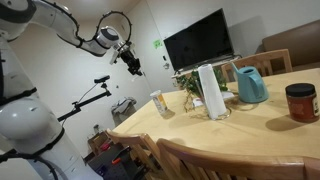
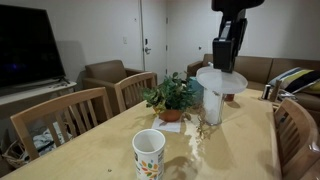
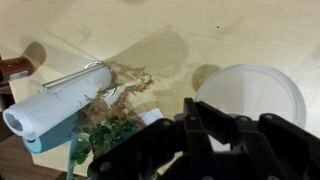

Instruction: Put the white lid on the table on top of the white cup

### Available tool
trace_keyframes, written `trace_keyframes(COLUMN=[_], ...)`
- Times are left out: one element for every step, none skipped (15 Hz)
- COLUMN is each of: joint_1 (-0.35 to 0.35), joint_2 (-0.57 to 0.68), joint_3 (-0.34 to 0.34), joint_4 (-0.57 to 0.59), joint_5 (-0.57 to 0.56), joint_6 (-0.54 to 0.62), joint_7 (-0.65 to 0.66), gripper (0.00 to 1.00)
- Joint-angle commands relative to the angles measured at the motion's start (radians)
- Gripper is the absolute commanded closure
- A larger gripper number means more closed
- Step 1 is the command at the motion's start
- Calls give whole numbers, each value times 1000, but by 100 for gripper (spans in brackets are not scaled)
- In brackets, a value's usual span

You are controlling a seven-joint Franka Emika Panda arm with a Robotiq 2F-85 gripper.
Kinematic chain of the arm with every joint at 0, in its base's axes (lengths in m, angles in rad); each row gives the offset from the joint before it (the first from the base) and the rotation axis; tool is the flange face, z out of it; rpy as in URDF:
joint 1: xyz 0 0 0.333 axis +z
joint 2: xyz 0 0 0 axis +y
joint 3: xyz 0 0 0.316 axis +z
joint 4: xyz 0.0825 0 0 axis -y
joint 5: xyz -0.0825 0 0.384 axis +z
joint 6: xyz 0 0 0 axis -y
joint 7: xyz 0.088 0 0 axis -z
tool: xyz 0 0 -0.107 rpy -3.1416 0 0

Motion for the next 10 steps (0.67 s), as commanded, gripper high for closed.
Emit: trace_keyframes(joint_1=[36,40,38,44,47,49,49,49,49,49], joint_2=[92,101,94,76,86,91,92,92,92,92], joint_3=[-10,-12,-14,-21,-22,-22,-22,-22,-22,-22], joint_4=[133,142,129,99,109,113,115,116,116,116], joint_5=[-46,-37,-16,-24,-23,-23,-23,-23,-23,-23], joint_6=[-129,-96,-16,-54,-32,-24,-22,-22,-22,-22], joint_7=[-17,-37,-69,-24,-38,-41,-42,-43,-43,-44], gripper=[98,98,98,93,93,93,93,93,93,93])
